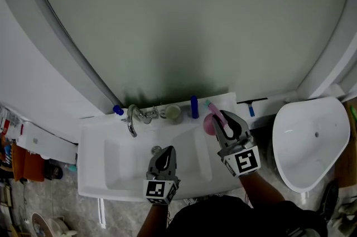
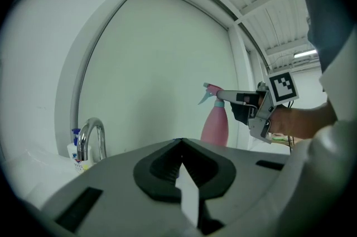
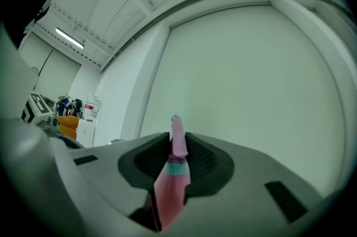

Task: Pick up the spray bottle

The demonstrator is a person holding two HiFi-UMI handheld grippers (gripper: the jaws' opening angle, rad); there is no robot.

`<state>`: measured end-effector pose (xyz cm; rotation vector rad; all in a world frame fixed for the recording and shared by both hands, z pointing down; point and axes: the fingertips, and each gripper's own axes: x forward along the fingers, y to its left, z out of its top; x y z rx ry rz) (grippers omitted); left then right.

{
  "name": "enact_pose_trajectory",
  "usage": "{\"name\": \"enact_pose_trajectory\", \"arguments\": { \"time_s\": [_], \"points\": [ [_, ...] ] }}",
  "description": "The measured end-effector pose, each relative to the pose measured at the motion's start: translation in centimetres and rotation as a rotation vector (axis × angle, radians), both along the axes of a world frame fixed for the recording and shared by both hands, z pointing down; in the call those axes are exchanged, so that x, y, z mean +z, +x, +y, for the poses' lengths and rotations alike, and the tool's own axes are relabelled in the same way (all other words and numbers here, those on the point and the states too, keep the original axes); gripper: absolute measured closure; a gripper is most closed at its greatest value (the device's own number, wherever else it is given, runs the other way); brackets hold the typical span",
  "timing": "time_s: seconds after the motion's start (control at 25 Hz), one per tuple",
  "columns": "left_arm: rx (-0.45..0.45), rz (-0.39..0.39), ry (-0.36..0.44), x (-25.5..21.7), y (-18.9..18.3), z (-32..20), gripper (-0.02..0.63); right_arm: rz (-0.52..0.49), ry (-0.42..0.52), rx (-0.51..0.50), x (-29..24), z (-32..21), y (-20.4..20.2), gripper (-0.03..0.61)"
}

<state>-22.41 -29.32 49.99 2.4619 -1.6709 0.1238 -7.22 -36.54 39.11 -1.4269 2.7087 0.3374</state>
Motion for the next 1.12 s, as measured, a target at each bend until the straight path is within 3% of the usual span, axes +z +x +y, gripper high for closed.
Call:
{"name": "enact_pose_trajectory", "arguments": {
  "time_s": [0.28,0.52,0.68,1.12],
  "points": [
    [-0.014,0.017,0.077,-2.2,0.1,-0.3,0.617,-0.023,0.077,-0.075,-3.9,3.9,-1.2,0.492],
    [-0.015,0.002,0.087,-2.1,0.0,0.0,0.617,-0.039,0.121,-0.137,-5.7,6.7,-1.6,0.492],
    [-0.026,-0.002,0.092,-2.3,-0.5,0.0,0.617,-0.056,0.045,-0.138,-5.2,7.0,-1.5,0.492],
    [-0.020,-0.008,0.059,-1.9,-0.2,0.5,0.617,-0.032,0.038,-0.115,-4.2,6.5,-1.2,0.494]
  ]
}}
